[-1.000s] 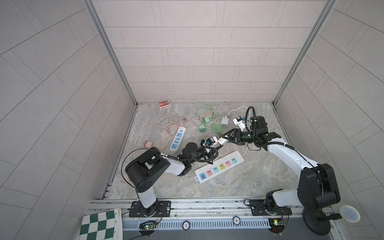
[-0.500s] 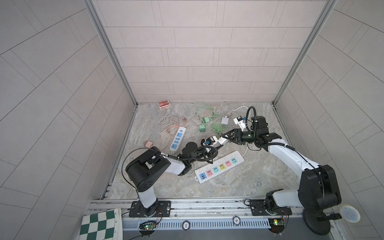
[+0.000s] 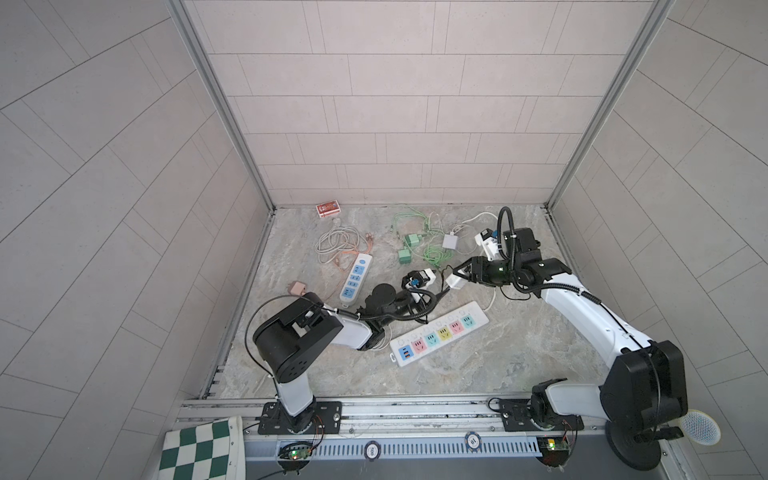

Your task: Insert the plug

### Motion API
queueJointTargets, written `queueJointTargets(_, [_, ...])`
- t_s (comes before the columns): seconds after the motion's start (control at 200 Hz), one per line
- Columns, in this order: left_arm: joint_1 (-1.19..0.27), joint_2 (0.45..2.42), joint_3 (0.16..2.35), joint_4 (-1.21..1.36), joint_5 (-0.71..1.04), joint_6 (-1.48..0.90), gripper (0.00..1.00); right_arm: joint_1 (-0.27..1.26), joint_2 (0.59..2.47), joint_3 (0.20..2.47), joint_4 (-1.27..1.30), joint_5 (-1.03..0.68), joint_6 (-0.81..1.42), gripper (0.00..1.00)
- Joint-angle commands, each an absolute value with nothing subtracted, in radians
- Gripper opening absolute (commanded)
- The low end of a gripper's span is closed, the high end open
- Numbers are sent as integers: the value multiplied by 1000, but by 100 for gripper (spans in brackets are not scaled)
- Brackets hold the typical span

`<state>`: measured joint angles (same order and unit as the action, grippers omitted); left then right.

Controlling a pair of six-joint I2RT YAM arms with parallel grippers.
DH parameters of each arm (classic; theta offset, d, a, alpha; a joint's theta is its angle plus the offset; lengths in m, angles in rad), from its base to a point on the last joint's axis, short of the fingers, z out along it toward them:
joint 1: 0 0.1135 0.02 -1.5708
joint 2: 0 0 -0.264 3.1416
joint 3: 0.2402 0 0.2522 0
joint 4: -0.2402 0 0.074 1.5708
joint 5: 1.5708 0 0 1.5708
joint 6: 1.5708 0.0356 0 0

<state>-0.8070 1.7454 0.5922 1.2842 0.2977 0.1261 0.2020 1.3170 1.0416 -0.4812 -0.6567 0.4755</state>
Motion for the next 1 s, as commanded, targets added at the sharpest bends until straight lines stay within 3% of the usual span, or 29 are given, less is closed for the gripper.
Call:
queueJointTargets(0.0, [-801, 1695, 541, 1332, 241, 122, 70, 202, 1298, 1108, -564, -514, 401, 36])
queueJointTargets(0.2, [-798, 1522, 394, 1250, 25, 86, 70, 209, 1290, 1144, -680, -326, 316, 36])
queueJointTargets(0.39, [-799, 1237, 506, 470, -85, 22, 64, 230, 1272, 1084, -708, -247, 291, 36])
queueJointTargets(0.49, [-801, 1161, 527, 265, -147, -15, 62, 252, 1270, 1045, -707, -220, 317, 36])
queueJointTargets(0.665, [-800, 1076, 431, 276, -175, -107, 62, 298, 1246, 978, -702, -226, 327, 36])
queueJointTargets(0.996, [-801, 1142, 408, 295, -119, -154, 60, 317, 1187, 879, -687, -185, 370, 35])
